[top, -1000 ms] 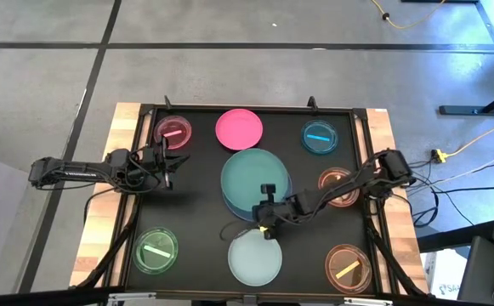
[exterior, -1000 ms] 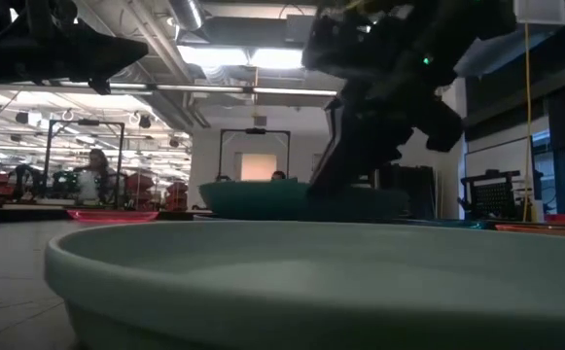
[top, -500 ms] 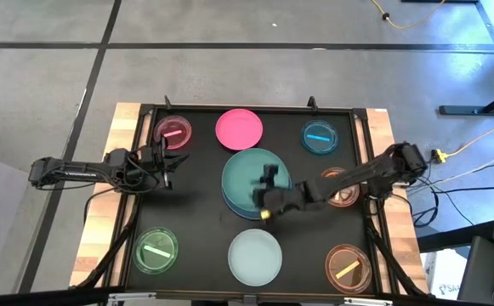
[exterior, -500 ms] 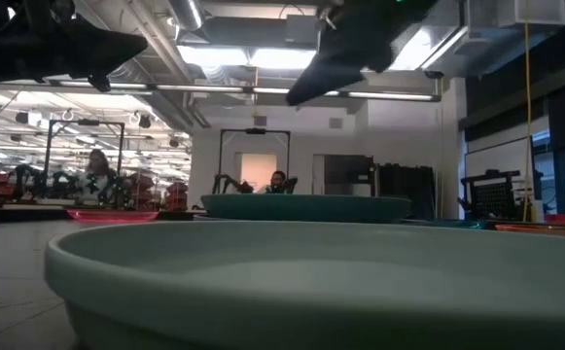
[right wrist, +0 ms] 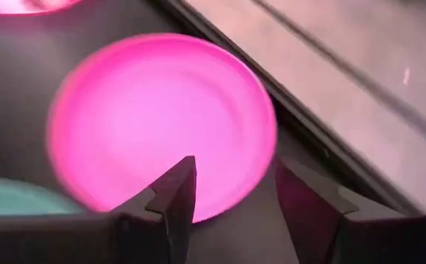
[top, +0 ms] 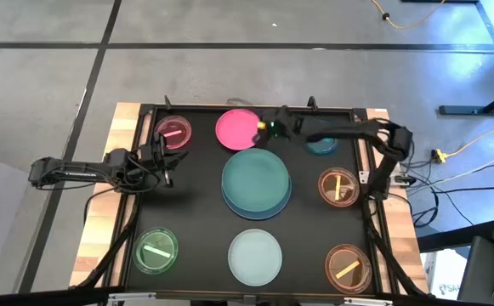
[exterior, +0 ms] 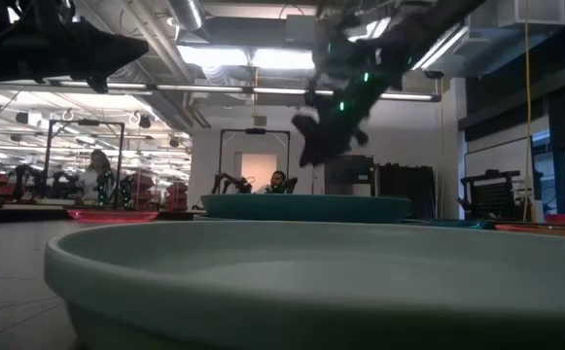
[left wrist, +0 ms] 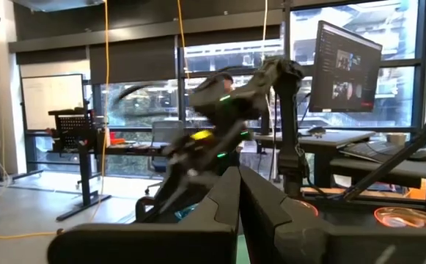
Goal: Stack plastic plates
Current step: Stack the right pink plate on top of the green plate
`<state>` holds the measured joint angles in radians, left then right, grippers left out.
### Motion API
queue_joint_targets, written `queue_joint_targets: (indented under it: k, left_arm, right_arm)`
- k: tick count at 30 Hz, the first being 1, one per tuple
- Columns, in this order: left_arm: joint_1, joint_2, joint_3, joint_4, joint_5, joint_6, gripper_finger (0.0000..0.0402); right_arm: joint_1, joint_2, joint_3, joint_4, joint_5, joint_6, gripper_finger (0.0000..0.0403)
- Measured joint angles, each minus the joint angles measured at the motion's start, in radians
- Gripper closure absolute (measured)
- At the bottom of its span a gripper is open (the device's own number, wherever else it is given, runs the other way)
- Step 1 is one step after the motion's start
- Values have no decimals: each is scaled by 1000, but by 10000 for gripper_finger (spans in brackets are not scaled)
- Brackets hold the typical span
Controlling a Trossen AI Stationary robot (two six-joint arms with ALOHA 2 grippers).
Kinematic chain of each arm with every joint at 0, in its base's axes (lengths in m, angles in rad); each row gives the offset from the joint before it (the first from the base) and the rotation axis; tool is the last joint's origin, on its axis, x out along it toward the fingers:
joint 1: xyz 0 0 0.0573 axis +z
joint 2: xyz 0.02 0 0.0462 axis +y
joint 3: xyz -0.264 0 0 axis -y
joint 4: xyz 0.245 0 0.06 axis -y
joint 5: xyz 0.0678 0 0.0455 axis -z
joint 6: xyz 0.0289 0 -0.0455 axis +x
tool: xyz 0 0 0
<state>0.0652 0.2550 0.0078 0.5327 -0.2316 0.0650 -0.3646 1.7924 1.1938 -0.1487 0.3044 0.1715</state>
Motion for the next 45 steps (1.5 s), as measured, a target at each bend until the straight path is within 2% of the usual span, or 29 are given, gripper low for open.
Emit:
queue_joint_targets:
  k: [7, 12, 24, 27, 31, 33, 35, 40, 45]
  left_arm:
    - [0, 0, 0, 0, -24, 0, 400]
    - [0, 0, 0, 0, -27, 0, 400]
    - [0, 0, 0, 0, -41, 0, 400]
    - [0, 0, 0, 0, -40, 0, 400]
    - [0, 0, 0, 0, -41, 0, 400]
    - [0, 0, 0, 0, -41, 0, 400]
    - [0, 0, 0, -1, -41, 0, 400]
    - [0, 0, 0, -1, -41, 0, 400]
    - [0, 0, 0, -1, -41, 0, 400]
  right_arm:
    - [-162, 134, 0, 34, -249, 184, 237]
    - [-187, 177, 0, 89, -327, 230, 237]
    - [-177, 206, 2, 104, -314, 253, 244]
    - [-179, 206, 2, 91, -315, 244, 279]
    - [-179, 206, 2, 96, -306, 243, 355]
    - [-179, 206, 2, 98, -270, 242, 388]
    - [-179, 206, 2, 97, -227, 242, 394]
    - [-179, 206, 2, 108, -143, 237, 379]
    - [-179, 186, 2, 159, -119, 192, 399]
